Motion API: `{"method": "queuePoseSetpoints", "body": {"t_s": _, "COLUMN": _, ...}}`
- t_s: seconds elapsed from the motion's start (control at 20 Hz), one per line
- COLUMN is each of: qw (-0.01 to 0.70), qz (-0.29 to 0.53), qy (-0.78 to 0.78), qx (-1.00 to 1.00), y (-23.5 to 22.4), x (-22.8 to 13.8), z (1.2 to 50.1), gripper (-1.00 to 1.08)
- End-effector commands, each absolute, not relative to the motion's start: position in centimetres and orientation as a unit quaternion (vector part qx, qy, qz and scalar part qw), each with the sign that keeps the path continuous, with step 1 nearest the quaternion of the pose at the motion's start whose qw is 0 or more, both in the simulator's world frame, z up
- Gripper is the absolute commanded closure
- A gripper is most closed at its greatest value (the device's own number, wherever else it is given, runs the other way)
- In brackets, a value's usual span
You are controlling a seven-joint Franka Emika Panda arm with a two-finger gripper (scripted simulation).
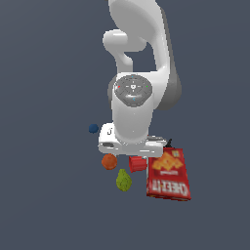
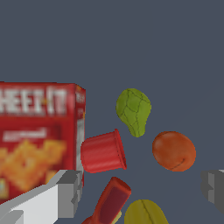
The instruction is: Pick up a designated object from a clutter of objects.
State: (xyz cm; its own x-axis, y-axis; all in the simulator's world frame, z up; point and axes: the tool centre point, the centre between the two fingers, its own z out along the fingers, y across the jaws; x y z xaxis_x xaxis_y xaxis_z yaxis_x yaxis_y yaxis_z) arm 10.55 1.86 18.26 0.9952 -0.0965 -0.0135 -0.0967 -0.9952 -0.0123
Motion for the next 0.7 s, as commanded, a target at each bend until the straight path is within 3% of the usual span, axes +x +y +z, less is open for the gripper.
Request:
{"method": "queuePoseSetpoints", "body": {"t_s": 0.0, "qw": 0.005, "qz": 0.005, "qy": 0.064, "qx": -0.998, "y": 1.4, "x": 11.7, "z": 16.2, "gripper": -0.92}}
{"method": "queuePoseSetpoints", "body": {"t_s": 0.65, "qw": 0.000, "qz": 0.000, "qy": 0.108, "qx": -0.994, "y": -0.2, "x": 14.4, "z": 9.5, "gripper": -0.92}}
